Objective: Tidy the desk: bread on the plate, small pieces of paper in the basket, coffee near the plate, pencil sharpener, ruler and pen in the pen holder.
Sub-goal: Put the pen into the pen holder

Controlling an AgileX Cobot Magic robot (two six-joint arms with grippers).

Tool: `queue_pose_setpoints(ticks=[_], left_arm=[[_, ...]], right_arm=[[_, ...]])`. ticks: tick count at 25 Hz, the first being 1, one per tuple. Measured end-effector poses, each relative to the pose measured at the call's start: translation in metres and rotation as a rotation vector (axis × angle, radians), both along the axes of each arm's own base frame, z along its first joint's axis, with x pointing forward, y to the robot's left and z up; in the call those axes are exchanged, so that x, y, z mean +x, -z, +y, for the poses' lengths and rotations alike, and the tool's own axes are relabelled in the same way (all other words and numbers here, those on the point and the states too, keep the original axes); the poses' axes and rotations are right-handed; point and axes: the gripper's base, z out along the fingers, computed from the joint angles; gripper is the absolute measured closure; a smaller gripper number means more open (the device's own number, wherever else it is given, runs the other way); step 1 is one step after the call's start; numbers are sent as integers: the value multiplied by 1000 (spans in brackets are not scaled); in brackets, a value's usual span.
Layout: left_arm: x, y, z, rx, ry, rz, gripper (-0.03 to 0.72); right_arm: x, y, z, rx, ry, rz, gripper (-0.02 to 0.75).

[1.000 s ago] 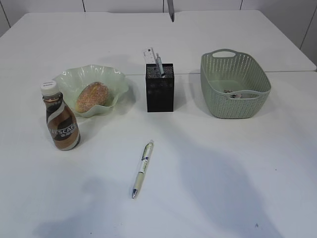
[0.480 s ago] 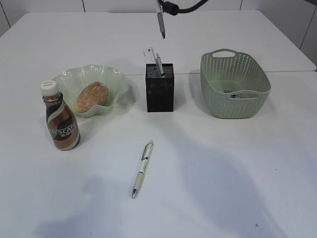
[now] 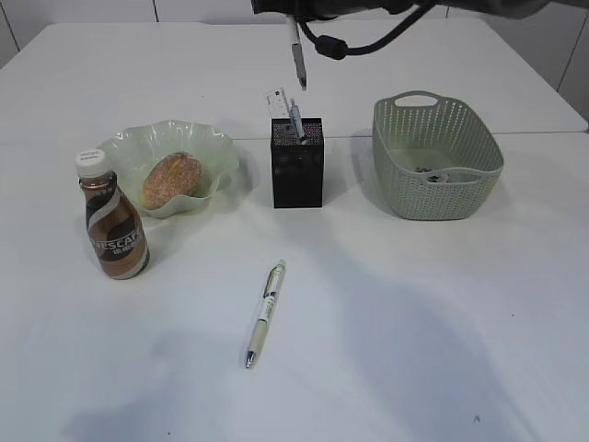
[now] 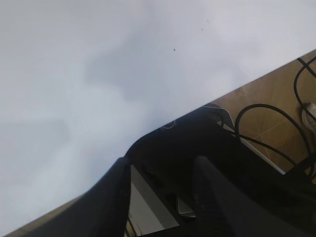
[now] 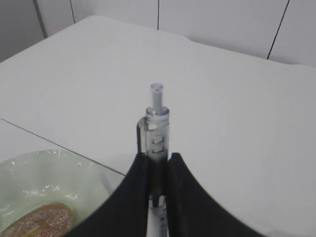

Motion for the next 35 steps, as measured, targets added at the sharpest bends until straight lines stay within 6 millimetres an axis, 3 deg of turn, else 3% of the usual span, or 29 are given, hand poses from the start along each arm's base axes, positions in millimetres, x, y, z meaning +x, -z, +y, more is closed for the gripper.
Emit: queue_pose_setpoints(ticks=[5,15,35], left_arm=[[0,0,0,0,0,0,395],[0,0,0,0,0,0,396],[2,-1,0,-6,-6,-19,398]], right_arm=[[-16,1,-4,37,-27,-78,673],[-34,45,-6,100,-86,-195,673],[-33,62,-8,132,-65,-177,673]])
